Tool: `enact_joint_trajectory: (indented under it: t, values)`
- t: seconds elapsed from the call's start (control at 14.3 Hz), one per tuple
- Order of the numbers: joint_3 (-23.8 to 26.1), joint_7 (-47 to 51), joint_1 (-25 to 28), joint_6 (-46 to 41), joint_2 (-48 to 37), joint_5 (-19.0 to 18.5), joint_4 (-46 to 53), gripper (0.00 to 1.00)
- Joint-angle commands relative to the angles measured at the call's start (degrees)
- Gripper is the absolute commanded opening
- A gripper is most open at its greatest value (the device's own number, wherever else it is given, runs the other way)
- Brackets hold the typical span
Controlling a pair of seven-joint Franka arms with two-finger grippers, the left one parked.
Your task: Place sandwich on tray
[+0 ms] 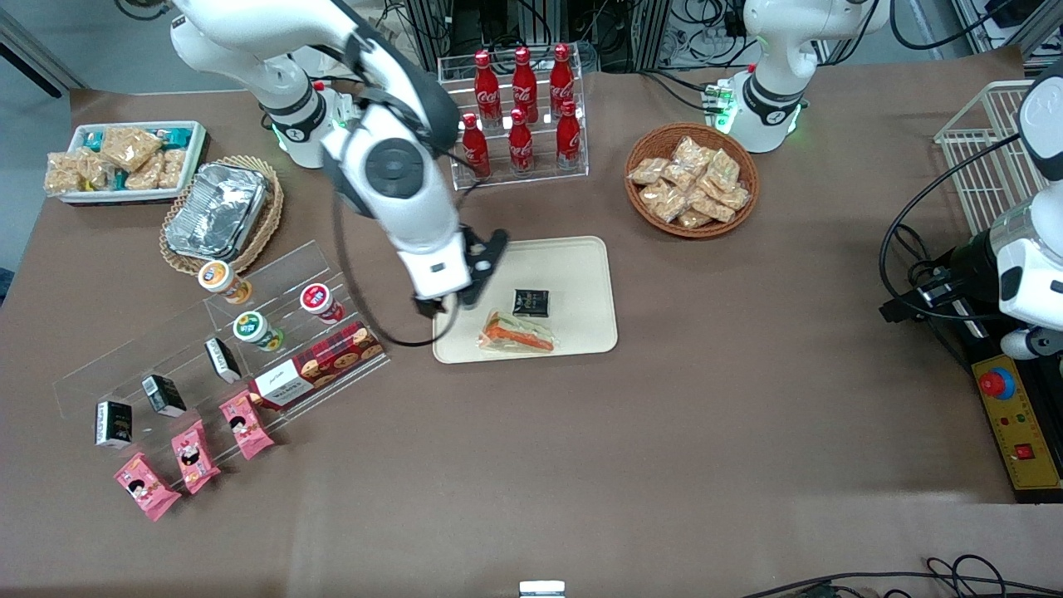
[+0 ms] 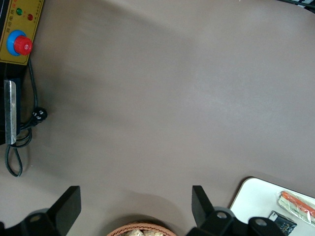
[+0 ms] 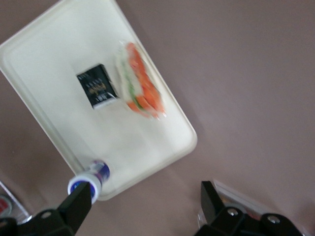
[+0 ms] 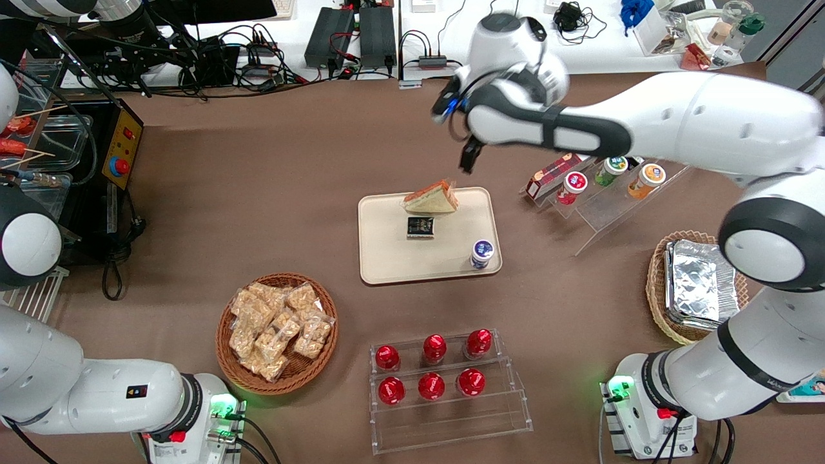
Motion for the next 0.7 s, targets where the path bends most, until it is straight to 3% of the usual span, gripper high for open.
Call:
enact_joint_trajectory:
  t: [0.0, 0.28, 0.63]
  values:
    - [-6.45, 0.66, -1.16, -6.47, -8.48, 2.61, -1.02, 0.99]
    - [-20.42, 1.81, -1.16, -9.66, -16.32, 2.53, -0.58, 0.99]
    - [-36.07, 2.07, -1.25, -18.09, -16.33, 4.02, 4.87, 0.99]
